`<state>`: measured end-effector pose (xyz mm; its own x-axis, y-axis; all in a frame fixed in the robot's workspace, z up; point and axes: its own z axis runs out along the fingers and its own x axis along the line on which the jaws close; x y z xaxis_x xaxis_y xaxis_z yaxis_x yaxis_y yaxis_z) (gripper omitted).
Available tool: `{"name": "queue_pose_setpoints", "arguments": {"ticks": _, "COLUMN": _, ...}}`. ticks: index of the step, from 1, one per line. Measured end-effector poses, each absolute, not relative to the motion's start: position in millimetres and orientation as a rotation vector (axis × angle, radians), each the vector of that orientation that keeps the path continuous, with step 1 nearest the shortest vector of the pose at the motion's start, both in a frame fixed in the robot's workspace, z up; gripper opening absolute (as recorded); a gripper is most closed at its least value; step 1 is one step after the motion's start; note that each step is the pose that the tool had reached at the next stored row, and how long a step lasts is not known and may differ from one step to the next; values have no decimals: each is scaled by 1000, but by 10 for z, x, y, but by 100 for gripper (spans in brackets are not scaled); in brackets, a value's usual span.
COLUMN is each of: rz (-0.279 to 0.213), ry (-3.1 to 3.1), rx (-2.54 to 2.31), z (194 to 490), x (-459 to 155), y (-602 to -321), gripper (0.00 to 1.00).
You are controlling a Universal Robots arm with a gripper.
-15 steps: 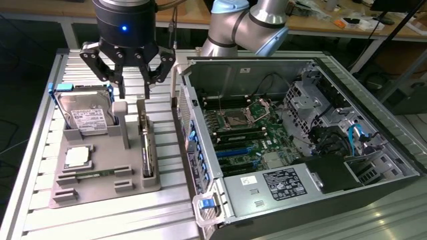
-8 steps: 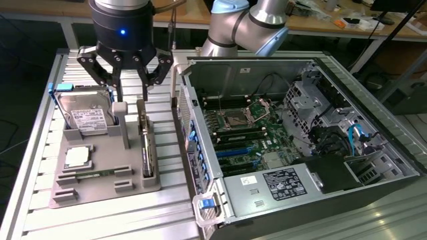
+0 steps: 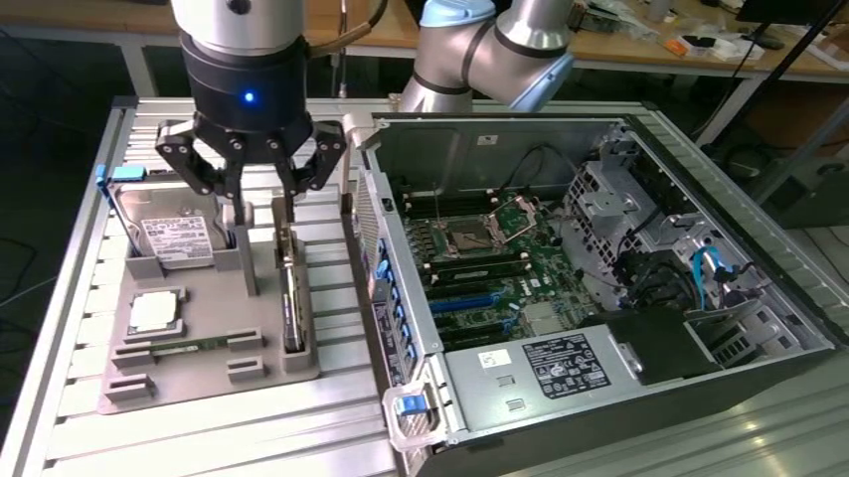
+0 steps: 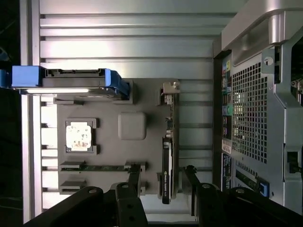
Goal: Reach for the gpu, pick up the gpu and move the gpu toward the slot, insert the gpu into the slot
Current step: 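Pick up the gpu and move the gpu toward the slot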
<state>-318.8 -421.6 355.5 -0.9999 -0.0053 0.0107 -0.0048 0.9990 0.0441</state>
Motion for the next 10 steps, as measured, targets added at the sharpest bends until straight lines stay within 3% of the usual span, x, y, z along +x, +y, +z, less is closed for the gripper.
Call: {"name": "queue_pose_setpoints", "arguments": {"ticks": 10, "rz": -69, "ry": -3127, "rx": 28, "z": 3367, "x": -3188, "y": -4517, "gripper": 48}}
